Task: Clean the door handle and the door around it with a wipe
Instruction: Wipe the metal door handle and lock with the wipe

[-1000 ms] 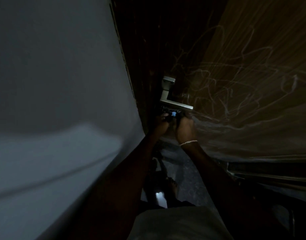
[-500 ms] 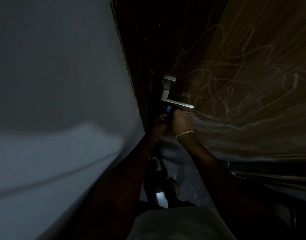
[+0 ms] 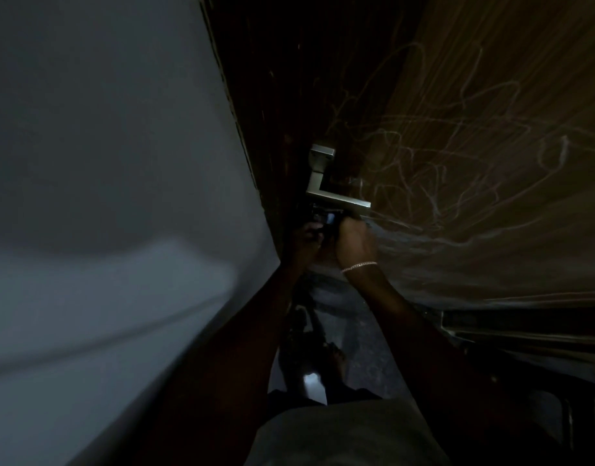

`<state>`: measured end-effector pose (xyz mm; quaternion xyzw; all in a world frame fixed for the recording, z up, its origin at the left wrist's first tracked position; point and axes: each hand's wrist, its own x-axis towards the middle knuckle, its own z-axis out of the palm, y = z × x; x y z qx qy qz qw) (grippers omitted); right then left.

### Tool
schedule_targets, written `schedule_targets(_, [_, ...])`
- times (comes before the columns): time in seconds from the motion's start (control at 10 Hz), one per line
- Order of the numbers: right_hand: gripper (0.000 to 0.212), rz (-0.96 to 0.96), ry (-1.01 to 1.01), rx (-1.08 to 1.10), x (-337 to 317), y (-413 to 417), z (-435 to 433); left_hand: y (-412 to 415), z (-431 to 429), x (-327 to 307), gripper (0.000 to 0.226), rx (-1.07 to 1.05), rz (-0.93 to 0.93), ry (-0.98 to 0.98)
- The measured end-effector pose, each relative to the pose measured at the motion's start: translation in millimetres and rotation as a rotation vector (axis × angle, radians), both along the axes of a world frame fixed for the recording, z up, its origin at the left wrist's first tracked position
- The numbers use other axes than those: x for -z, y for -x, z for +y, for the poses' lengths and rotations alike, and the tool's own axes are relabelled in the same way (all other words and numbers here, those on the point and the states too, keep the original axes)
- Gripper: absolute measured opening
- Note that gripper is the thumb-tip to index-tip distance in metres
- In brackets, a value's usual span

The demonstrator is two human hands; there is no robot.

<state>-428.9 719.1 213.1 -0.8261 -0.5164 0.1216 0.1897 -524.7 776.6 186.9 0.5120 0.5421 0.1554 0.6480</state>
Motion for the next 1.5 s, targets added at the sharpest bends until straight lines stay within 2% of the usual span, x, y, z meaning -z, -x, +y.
schedule_targets(0.1, [0.015,0.021,-0.110,0.116,12.1,-18.5,-19.0,0.5,-1.5,-2.3,0.019,-0.057,-0.010,0.037])
schedule_targets(0.2, [0.015,0.001,-0.136,0.179,17.7,-23.6,-23.4,5.4,-3.0,-3.1,0.018,-0.045,0.004,0.055])
schedule_targets(0.4, [0.019,-0.069,-0.147,0.081,21.6,-23.7,-9.0,9.6,-4.7,-0.5,0.030,-0.001,0.042,0.036])
schedule_targets(0.6, [0.015,-0.118,-0.208,0.250,23.7,-46.2,-38.4,10.6,-7.9,-0.8,0.029,-0.042,0.053,-0.043])
schedule_targets(0.8, [0.029,0.010,-0.188,0.001,24.3,-22.3,-8.8,11.9,-9.1,-4.6,0.026,-0.057,0.021,0.002])
schedule_targets(0.9, [0.021,-0.014,-0.159,-0.021,30.6,-25.2,-16.5,14.3,-7.6,-4.5,0.026,-0.032,0.020,-0.024])
schedule_targets(1.0, [0.024,0.001,-0.217,0.069,34.0,-39.5,-37.3,14.1,-6.5,-4.7,0.031,-0.009,0.040,-0.025])
schedule_targets(1.1, [0.020,-0.073,-0.251,0.153,30.4,-41.9,-37.8,13.2,-7.0,-5.6,0.030,-0.054,0.004,0.012])
schedule_targets(1.2, [0.019,-0.026,-0.149,0.095,23.8,-35.0,-19.1,11.7,-6.9,-7.7,0.028,-0.038,-0.003,0.004])
schedule_targets(1.3, [0.025,-0.071,-0.114,0.008,22.5,-27.6,-9.7,8.3,-1.5,-15.7,0.028,-0.072,-0.009,0.072])
schedule_targets(1.4, [0.021,-0.133,-0.059,0.075,26.0,-34.3,-22.2,7.0,8.1,-23.1,0.027,-0.029,-0.029,0.176])
schedule_targets(1.5, [0.017,-0.087,-0.028,0.189,29.9,-50.6,-36.9,5.0,9.4,-23.3,0.019,-0.102,-0.074,0.214])
